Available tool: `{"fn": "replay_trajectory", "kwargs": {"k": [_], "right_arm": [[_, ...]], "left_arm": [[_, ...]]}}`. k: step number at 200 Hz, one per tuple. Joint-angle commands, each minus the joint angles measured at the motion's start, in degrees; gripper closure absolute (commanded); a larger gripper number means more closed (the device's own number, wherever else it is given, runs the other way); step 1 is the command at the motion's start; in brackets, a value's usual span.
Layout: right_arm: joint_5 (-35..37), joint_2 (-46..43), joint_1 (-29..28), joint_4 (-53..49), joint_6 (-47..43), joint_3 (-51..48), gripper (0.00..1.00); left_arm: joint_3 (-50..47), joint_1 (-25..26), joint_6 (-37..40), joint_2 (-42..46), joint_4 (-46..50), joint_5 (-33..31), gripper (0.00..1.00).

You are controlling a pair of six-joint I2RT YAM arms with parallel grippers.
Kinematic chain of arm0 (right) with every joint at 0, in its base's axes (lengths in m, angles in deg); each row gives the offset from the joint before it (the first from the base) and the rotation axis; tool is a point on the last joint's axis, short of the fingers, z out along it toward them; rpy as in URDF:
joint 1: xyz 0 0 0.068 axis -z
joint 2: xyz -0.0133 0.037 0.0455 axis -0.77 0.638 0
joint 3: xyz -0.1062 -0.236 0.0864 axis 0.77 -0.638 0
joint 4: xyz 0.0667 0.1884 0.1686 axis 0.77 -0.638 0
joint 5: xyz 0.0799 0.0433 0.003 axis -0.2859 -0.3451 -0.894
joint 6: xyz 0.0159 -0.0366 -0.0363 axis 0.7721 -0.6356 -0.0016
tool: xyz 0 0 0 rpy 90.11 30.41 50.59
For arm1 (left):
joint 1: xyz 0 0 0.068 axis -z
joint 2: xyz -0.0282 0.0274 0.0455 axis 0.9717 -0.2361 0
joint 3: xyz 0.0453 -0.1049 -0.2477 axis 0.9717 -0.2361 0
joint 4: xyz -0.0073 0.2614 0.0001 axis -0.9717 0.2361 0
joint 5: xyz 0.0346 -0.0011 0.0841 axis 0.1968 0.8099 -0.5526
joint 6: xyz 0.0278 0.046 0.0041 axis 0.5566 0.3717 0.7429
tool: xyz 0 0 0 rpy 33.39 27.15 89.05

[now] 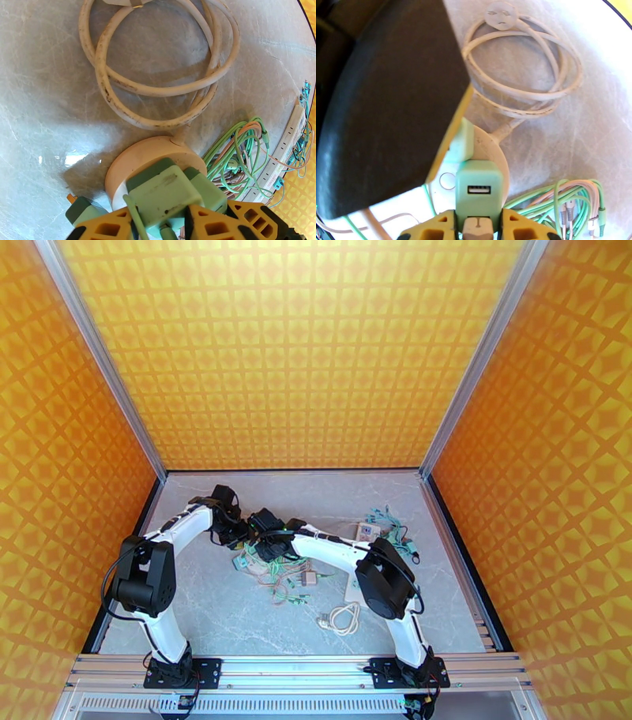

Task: Pull the plug off the socket

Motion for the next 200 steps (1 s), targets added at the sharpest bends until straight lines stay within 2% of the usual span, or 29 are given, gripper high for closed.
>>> {"fn": "replay_trajectory", "kwargs": {"k": [1,30,88,148,200], "right_arm": [[-0.8,0.24,-4.19,0.78,-6.64,1.82,0.75],[-5.17,-1.34,0.27,2.15,-2.56,-0.44,0.77],[-8.83,-5.31,6.65,5.13,0.93,-4.59,0.77],[-9.22,-5.9,5.83,5.42,0.98,-4.61,0.77],[-5.22,-4.32,-2.09,3.16,-4.05,-2.25,0.77]], "left_arm": [[-3.73,2.45,-0.58,-5.34,2.38,-3.14,0.65],[-4.58,2.51,-0.29,-4.7,2.24,-3.46,0.65],[-5.77,2.45,-0.04,-4.32,1.92,-3.73,0.66],[-6.36,2.43,-0.15,-4.01,1.5,-3.93,0.67],[-6.67,2.43,-0.93,-4.79,0.49,-3.96,0.69]]}}
